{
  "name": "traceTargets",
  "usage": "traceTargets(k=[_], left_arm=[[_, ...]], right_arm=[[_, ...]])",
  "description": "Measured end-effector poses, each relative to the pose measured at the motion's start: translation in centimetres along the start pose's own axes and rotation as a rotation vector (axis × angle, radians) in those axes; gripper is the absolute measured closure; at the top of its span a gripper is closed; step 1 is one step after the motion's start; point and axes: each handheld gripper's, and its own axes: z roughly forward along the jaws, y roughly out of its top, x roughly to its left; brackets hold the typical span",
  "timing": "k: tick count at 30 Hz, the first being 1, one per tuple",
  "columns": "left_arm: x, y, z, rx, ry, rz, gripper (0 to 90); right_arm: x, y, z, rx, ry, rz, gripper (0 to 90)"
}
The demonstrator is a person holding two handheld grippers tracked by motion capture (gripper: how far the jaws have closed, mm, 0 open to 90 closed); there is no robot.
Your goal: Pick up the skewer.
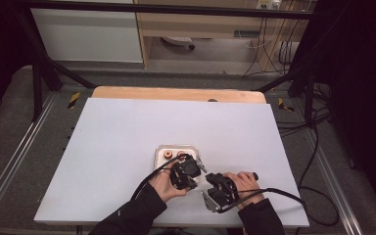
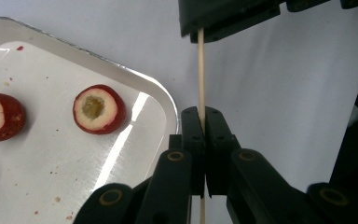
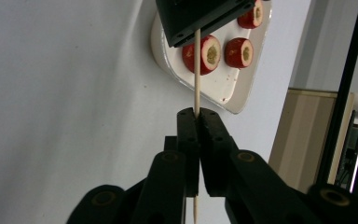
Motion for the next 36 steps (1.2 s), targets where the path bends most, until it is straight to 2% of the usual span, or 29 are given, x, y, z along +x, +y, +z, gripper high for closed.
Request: traceTargets(k=[1, 2, 3, 4, 5, 6, 7, 8, 9, 10, 11, 13, 14, 15, 16, 17, 18, 19, 20, 21, 22, 23, 24, 30, 33, 36], left_arm=[[0.0, -0.2, -0.1, -0.006, 0.006, -0.003, 88.0], [0.1, -0.4, -0.3, -0.015, 0.013, -0.006, 88.0], [0.1, -0.6, -0.4, -0.02, 0.018, -0.005, 88.0], [0.2, -0.9, -0.6, -0.033, 0.025, -0.009, 88.0], [0.2, -1.2, -0.8, -0.04, 0.031, -0.009, 88.0], [0.3, -1.6, -1.0, -0.044, 0.036, -0.01, 88.0], [0.4, -1.9, -1.1, -0.052, 0.041, -0.017, 88.0], [0.5, -2.3, -1.3, -0.055, 0.046, -0.02, 88.0], [0.6, -2.7, -1.4, -0.059, 0.048, -0.026, 87.9], [0.8, -3.2, -1.5, -0.06, 0.055, -0.027, 87.9], [1.0, -3.6, -1.7, -0.059, 0.059, -0.027, 87.9], [1.2, -4.5, -1.9, -0.075, 0.07, -0.045, 87.9], [1.3, -4.9, -2.0, -0.082, 0.076, -0.052, 87.9], [1.4, -5.4, -2.1, -0.093, 0.085, -0.059, 87.9], [1.6, -5.8, -2.3, -0.101, 0.092, -0.068, 87.9], [1.6, -6.3, -2.4, -0.115, 0.099, -0.077, 87.9], [1.7, -6.7, -2.5, -0.131, 0.103, -0.086, 87.8], [1.6, -7.1, -2.6, -0.152, 0.112, -0.099, 87.8], [1.7, -7.5, -2.8, -0.161, 0.12, -0.102, 87.8], [1.6, -7.9, -2.9, -0.176, 0.133, -0.107, 87.8], [1.6, -8.3, -3.1, -0.189, 0.14, -0.114, 87.8], [1.6, -8.6, -3.2, -0.209, 0.149, -0.124, 87.8], [1.7, -9.0, -3.4, -0.229, 0.156, -0.134, 87.8], [1.9, -11.2, -4.0, -0.325, 0.187, -0.189, 87.8], [2.0, -12.1, -4.1, -0.365, 0.187, -0.2, 87.8], [2.2, -12.9, -4.2, -0.389, 0.198, -0.209, 87.8]], right_arm=[[0.0, 0.0, 0.0, 0.0, 0.0, 0.0, 80.2], [-0.2, -0.3, -0.1, 0.005, -0.006, 0.091, 69.1], [-0.4, -0.6, -0.1, 0.002, -0.018, 0.138, 65.1], [-0.4, -0.6, -0.1, 0.002, -0.018, 0.138, 65.1], [-0.6, -0.8, -0.2, -0.007, -0.028, 0.181, 61.9], [-1.0, -1.4, -0.4, -0.023, -0.042, 0.278, 53.6], [-1.0, -1.4, -0.4, -0.023, -0.042, 0.278, 53.6], [-1.1, -1.7, -0.5, -0.031, -0.053, 0.331, 50.3], [-1.5, -2.3, -0.6, -0.047, -0.052, 0.455, 42.5], [-1.5, -2.3, -0.6, -0.047, -0.052, 0.455, 42.5], [-1.8, -3.0, -0.7, -0.058, -0.048, 0.561, 39.7], [-2.0, -3.7, -0.7, -0.065, -0.03, 0.654, 35.2], [-2.0, -4.0, -0.7, -0.058, -0.014, 0.716, 32.7], [-2.0, -4.0, -0.7, -0.058, -0.014, 0.716, 32.7], [-2.1, -4.5, -0.5, -0.04, 0.012, 0.822, 27.9], [-2.1, -4.5, -0.5, -0.04, 0.012, 0.822, 27.9], [-2.0, -5.1, -0.3, -0.027, 0.045, 0.9, 25.9], [-2.0, -5.1, -0.3, -0.027, 0.045, 0.9, 25.9], [-1.9, -5.3, -0.1, -0.02, 0.058, 0.938, 24.7], [-1.7, -5.8, 0.3, -0.005, 0.09, 1.014, 21.3], [-1.7, -5.8, 0.3, -0.005, 0.09, 1.014, 21.3], [-1.6, -6.3, 0.6, -0.005, 0.122, 1.076, 19.0], [-1.6, -6.3, 0.6, -0.005, 0.122, 1.076, 19.0], [-1.9, -7.0, 1.0, -0.01, 0.18, 1.221, 10.9], [-2.3, -7.1, 1.0, -0.037, 0.198, 1.296, 7.8], [-2.7, -7.0, 1.0, -0.037, 0.214, 1.331, 4.9]])
